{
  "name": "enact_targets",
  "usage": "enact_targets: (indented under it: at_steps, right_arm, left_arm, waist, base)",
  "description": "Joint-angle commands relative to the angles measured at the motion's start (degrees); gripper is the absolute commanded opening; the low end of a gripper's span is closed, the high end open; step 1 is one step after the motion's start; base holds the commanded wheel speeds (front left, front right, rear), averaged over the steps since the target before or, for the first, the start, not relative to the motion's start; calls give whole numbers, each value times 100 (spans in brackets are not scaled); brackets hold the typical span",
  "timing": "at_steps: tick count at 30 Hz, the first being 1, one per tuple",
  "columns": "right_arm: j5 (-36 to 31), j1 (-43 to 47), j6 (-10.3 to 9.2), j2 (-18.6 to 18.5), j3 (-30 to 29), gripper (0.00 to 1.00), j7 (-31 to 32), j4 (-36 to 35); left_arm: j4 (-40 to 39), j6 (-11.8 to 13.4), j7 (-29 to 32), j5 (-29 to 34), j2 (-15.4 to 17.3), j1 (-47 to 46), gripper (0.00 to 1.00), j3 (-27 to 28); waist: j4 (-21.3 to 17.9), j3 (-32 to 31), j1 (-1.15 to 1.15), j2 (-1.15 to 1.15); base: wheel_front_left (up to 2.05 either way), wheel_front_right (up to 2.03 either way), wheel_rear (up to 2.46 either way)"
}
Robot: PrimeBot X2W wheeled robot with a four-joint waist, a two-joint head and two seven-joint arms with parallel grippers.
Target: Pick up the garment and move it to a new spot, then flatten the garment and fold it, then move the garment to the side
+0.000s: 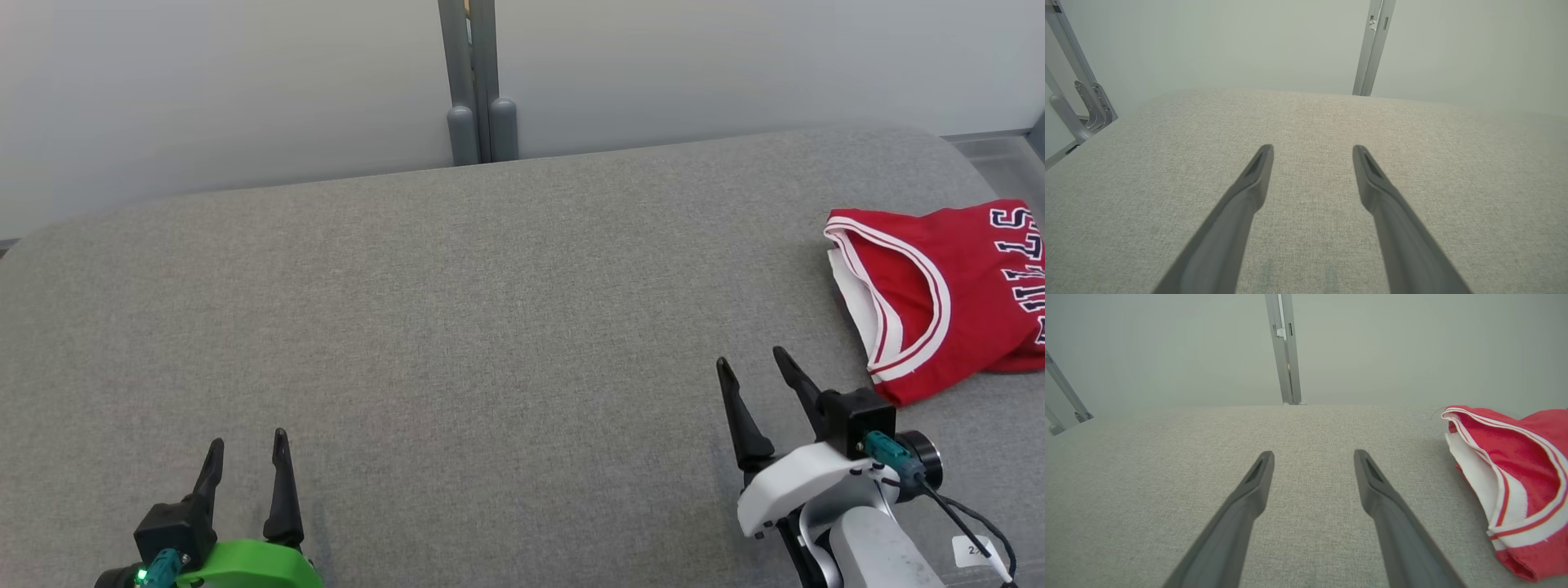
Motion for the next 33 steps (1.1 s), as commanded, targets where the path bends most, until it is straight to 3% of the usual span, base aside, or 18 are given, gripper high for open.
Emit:
enact_targets:
  at_steps: [1, 19, 20, 23, 33]
  right_arm:
    - [1, -1, 0, 0, 6, 100, 0, -1]
    - [33, -24, -1, -4, 28, 100, -2, -33]
    - [9, 107, 0, 13, 28, 0, 5, 66]
    - [35, 189, 0, 27, 26, 0, 18, 180]
    - [1271, 240, -1, 24, -175, 0, 345, 26]
  left_arm:
    - [1, -4, 0, 0, 0, -2, 100, 4]
    - [23, -41, 0, -18, 6, -31, 100, 8]
    - [96, -24, 1, -5, -20, 65, 0, -5]
    - [237, -24, 15, -29, -36, 83, 0, -1]
    - [167, -72, 346, -1207, -30, -30, 0, 82]
  waist:
    - [2, 1, 0, 0]
    - [21, 17, 0, 0]
    - [21, 17, 0, 0]
    - [22, 17, 0, 0]
    - [33, 16, 0, 0]
  base:
    - [0, 0, 0]
    - [0, 0, 0]
    - [0, 0, 0]
    - [0, 0, 0]
    - [0, 0, 0]
